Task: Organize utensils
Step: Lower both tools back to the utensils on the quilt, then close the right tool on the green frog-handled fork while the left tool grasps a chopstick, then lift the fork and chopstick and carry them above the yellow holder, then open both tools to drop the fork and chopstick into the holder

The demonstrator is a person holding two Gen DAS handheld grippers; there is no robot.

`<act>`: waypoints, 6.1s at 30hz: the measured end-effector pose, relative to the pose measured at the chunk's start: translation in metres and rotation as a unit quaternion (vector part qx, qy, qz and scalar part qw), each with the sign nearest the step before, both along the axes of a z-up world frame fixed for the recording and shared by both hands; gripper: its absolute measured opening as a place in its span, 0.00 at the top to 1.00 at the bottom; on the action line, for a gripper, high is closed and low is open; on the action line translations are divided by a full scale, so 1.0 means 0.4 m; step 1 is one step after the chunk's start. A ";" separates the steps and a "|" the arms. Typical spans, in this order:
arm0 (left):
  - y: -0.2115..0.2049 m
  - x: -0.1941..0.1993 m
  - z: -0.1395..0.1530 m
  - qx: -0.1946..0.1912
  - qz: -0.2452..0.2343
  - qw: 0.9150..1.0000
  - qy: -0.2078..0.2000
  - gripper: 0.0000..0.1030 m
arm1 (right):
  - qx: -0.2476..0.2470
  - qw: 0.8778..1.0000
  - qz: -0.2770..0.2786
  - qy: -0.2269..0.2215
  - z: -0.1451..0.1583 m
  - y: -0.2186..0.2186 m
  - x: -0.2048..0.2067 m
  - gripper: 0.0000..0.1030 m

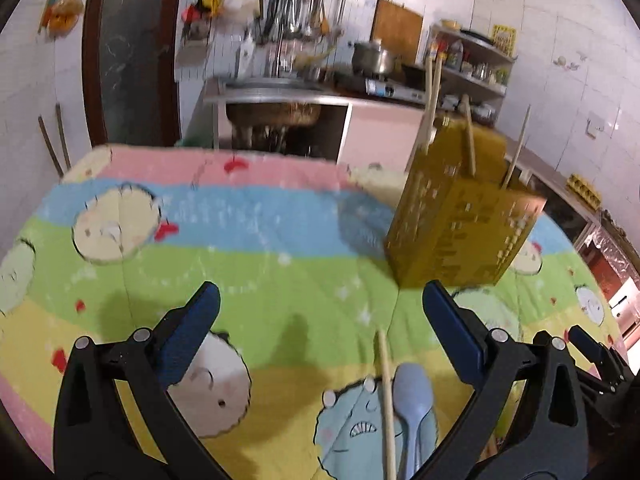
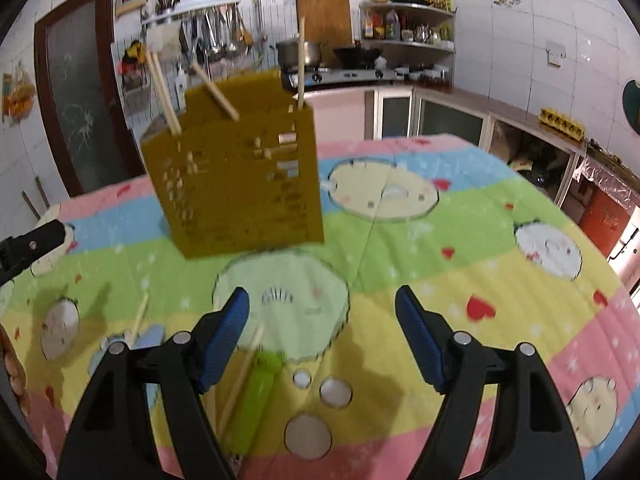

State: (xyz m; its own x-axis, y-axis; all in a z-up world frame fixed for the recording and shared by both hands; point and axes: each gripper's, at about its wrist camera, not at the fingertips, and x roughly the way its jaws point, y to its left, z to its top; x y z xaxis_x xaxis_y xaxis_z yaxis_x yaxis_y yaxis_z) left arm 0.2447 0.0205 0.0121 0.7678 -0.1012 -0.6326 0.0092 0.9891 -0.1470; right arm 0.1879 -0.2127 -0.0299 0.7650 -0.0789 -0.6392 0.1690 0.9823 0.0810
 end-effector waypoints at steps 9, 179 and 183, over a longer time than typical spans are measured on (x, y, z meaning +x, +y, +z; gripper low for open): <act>-0.036 0.014 -0.102 0.021 -0.023 0.998 0.052 0.05 | -0.006 0.999 -0.005 0.035 -0.042 0.027 -0.008 0.28; -0.273 0.337 0.248 0.032 -0.043 0.967 -0.249 0.95 | -0.021 0.984 0.057 -0.167 0.311 -0.046 0.332 0.79; -0.244 0.317 0.264 0.024 -0.046 0.973 -0.223 0.84 | -0.003 0.986 0.060 -0.153 0.295 -0.056 0.348 0.77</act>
